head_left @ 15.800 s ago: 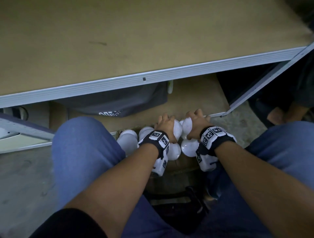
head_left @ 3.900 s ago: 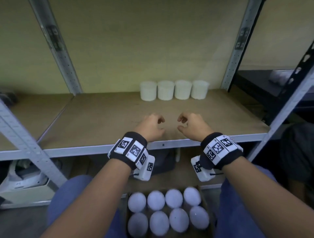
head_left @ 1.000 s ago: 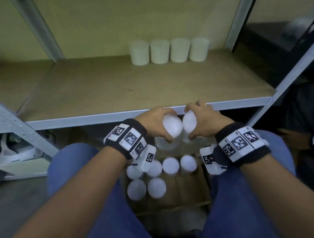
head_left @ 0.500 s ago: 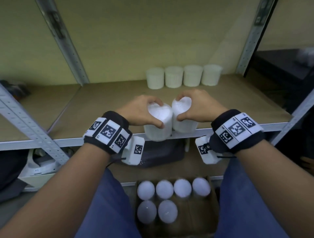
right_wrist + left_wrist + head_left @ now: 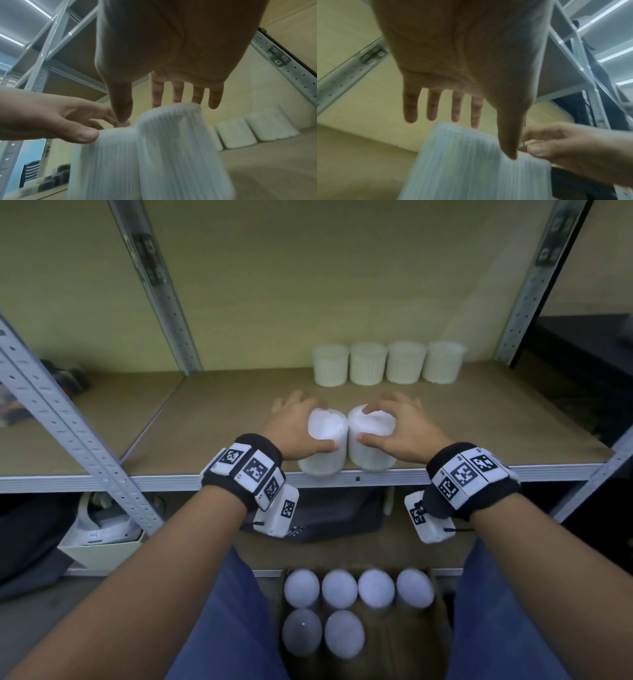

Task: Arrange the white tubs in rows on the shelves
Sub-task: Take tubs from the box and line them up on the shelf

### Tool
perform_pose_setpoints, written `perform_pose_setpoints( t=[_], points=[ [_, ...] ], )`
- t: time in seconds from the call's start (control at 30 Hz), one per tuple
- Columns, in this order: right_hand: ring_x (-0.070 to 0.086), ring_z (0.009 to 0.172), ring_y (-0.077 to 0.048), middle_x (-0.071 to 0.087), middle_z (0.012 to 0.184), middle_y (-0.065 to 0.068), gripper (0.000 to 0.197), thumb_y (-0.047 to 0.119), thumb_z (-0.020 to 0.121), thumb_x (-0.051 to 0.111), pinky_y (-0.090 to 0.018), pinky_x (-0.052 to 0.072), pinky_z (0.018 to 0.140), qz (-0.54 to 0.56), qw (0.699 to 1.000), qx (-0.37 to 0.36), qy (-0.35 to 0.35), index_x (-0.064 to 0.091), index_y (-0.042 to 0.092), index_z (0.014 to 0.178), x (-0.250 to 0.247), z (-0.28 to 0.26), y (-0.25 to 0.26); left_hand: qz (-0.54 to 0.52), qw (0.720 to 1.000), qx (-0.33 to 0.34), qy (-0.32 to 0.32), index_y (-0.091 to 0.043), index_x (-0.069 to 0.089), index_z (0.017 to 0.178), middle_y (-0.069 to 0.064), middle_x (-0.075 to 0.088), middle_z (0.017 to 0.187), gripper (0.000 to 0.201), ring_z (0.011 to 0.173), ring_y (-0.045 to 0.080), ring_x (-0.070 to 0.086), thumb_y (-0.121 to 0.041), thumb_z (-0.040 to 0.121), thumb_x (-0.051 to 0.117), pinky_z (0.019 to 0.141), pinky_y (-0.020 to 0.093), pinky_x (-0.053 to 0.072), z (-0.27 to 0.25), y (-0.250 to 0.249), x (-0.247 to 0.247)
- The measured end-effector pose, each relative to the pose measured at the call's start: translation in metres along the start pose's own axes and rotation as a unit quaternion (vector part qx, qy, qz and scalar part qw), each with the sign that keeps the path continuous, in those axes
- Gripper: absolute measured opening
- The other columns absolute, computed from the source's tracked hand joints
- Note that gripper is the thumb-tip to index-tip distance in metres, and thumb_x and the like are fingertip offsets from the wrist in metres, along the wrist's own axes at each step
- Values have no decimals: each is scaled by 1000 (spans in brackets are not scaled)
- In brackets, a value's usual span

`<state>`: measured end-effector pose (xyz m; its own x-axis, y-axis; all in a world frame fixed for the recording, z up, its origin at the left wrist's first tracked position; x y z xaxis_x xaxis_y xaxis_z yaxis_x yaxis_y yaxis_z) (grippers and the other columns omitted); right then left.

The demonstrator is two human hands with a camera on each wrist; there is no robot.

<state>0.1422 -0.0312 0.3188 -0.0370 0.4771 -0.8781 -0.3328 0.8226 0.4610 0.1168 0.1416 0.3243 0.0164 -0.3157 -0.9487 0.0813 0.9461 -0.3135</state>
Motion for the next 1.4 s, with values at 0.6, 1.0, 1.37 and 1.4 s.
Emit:
perform_pose_setpoints(
  t=[0.6,1.0,1.37,1.4],
  points=[
    [55,119,-18,63,125,-2,29,29,86,64,-27,41,100,-18,1000,-18,7,69,18,112,-6,-2,6,-14,996,32,-85,-17,65,109,0,64,116,23,107,17,58,-22,87,60,82,22,40,-18,-17,-8],
    [57,118,-23,59,131,-6,31,27,91,58,-36,48,99,-46,998,-45,26,64,17,119,24,45,39,-34,994,-13,-105,-18,68,108,0,66,116,22,106,16,60,-20,87,63,83,20,39,4,38,-20],
    [56,121,-25,59,133,-6,34,27,92,55,-33,45,98,-102,992,-65,37,61,18,124,50,108,77,-53,990,-38,-123,-18,69,105,0,66,114,19,104,16,60,-19,86,65,86,21,41,45,102,-27],
    [56,120,-25,59,132,-5,34,28,93,54,-33,45,96,-109,991,-65,37,61,19,125,51,113,79,-52,990,-41,-123,-18,69,105,1,66,115,19,105,17,60,-19,86,65,88,23,42,50,106,-28]
  ],
)
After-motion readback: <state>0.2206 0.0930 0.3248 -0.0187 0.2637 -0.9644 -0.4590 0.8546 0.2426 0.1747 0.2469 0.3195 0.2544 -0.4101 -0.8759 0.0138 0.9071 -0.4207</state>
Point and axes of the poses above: each hand's wrist, its own z-axis towards the middle knuckle, its own x-axis out of the palm, y = z × x, the point moved 8 cm from there along z, towards the middle knuckle
